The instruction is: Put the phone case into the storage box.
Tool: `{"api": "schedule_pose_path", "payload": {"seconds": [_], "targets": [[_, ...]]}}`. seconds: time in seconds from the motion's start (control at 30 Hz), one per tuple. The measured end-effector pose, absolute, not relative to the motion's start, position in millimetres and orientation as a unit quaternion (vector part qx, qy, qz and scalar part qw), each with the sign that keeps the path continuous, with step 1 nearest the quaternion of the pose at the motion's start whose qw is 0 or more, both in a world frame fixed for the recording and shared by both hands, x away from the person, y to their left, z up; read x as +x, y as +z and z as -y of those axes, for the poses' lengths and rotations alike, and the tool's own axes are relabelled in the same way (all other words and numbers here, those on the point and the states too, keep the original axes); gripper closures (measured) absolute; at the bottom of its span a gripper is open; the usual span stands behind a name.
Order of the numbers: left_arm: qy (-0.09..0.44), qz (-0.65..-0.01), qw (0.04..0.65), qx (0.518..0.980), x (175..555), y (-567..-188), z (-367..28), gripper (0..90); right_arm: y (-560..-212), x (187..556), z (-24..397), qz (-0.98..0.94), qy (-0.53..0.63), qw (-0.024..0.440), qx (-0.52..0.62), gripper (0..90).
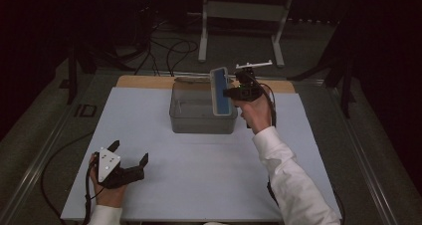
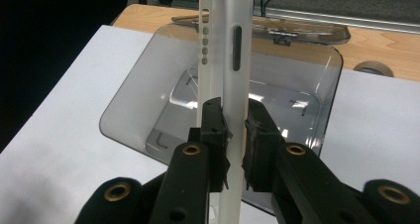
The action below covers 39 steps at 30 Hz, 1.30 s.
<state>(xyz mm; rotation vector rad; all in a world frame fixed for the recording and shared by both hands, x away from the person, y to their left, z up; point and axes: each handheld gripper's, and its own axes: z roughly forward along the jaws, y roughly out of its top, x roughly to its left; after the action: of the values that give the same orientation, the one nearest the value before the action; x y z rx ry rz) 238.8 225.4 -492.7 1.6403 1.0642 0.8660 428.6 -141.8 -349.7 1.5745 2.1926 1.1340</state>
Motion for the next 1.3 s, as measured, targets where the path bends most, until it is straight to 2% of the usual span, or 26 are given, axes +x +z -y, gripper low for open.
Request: {"api": "schedule_pose_path", "payload": {"seconds": [1.3], "targets": [[0.356, -0.439, 0.486, 0.666, 238, -492, -227, 0.2, -356, 454, 143, -0.739, 0.342, 0.113, 0.570, 81.7]]}}
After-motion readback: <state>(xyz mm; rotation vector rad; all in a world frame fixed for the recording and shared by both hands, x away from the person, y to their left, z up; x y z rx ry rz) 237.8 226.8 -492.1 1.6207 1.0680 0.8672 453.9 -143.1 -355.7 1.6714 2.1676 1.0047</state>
